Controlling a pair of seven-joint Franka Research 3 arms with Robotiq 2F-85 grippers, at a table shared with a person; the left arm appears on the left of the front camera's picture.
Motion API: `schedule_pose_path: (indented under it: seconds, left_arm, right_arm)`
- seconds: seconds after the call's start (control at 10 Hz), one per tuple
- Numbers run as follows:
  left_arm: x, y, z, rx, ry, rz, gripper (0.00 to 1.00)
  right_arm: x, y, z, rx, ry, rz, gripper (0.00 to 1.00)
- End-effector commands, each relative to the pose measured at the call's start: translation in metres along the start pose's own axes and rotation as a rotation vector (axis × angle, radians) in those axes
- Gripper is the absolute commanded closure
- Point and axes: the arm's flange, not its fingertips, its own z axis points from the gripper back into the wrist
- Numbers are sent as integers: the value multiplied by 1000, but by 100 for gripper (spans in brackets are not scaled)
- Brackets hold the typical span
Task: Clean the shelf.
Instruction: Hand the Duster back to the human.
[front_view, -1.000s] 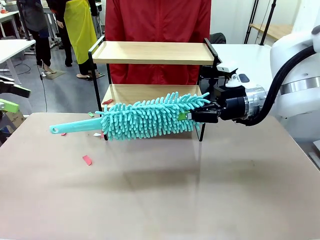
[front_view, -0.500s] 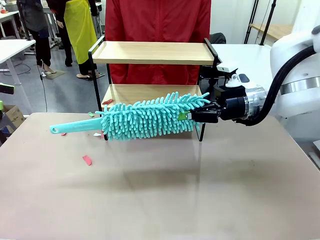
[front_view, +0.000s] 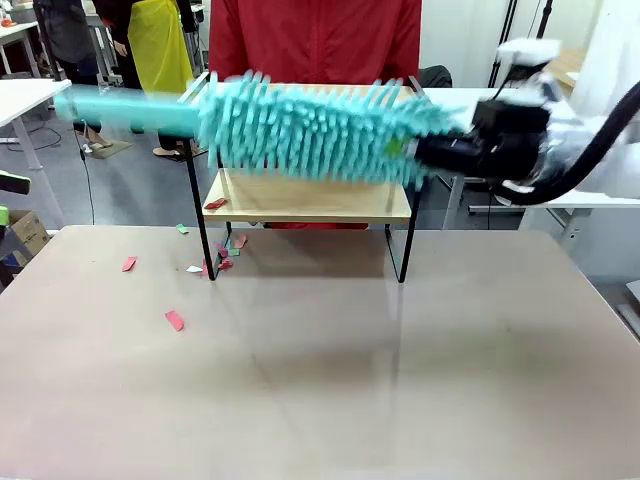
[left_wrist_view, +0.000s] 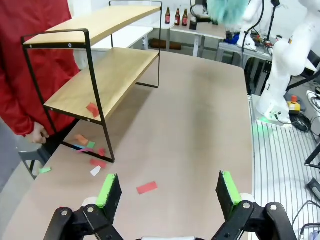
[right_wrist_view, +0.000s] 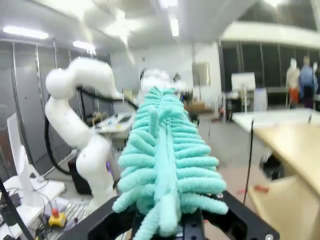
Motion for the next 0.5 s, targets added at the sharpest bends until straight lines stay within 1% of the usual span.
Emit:
schedule_pose_path:
  seconds: [0.0,0.2,0.4]
  left_arm:
    - [2,-1,2,-6,-14,2,0]
    - [2,-1,2,-6,-14,2,0]
    - [2,-1,2,-6,-14,2,0]
  right_arm:
    - [21,21,17,-114,-118,108,84]
    - [46,29,45,-320,-155,185,84]
    - [58,37,93,-621,-170,249,84]
